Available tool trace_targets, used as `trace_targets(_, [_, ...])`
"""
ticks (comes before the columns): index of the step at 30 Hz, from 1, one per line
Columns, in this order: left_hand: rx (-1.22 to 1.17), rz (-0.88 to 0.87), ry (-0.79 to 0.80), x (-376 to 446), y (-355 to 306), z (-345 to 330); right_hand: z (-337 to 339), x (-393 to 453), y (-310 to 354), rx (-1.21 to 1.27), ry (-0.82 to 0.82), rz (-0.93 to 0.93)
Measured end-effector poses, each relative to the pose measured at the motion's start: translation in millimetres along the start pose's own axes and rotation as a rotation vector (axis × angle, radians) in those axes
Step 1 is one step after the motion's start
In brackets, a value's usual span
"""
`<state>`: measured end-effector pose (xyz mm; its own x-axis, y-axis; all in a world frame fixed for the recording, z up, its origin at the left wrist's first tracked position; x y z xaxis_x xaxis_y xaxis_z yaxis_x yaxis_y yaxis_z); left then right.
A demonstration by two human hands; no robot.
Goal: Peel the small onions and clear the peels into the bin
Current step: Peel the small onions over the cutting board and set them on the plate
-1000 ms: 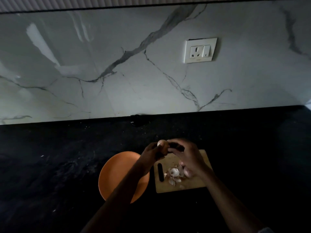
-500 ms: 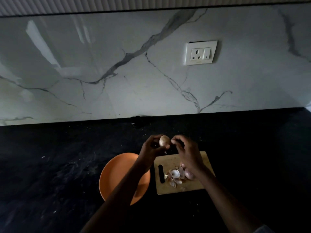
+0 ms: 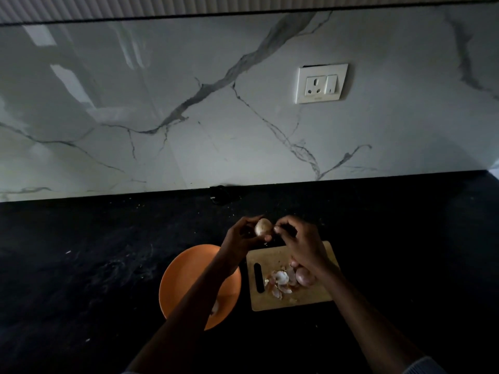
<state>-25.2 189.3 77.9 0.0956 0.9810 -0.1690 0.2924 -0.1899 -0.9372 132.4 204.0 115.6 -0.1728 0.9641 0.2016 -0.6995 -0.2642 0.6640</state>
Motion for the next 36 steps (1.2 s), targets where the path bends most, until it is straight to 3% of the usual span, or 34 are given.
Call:
trace_targets(6, [-0.080, 0.020, 0.018, -3.8, 6.6, 0.2, 8.9, 3.2, -15.4, 0.097, -0.090, -0.162])
trace_targets(13, [-0.114, 0.060, -0.053, -5.2, 16.2, 15.6, -23.2, -9.6, -41.6, -0.046, 0.227, -0.211])
trace_targets(23, [0.013, 0.014, -0.090, 2.5, 16.2, 15.7, -8.8, 6.7, -0.5, 0.040, 0.070, -0.030])
trace_targets(36, [0.051, -0.028, -0.103, 4.7, 8.4, 24.1, -13.0, 9.4, 9.1, 0.018, 0.031, 0.037])
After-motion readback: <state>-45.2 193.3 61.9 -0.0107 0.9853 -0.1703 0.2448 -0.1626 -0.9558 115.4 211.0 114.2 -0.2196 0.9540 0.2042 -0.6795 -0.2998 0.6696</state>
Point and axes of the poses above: each hand's wrist, its own x-axis towards the middle knuckle, its own z-axis out of the back of the hand, y = z × x, the point moved 10 cm from there along x, towards the middle knuckle, and after that the axes turned 10 degrees about -x, right-handed, at the moved point
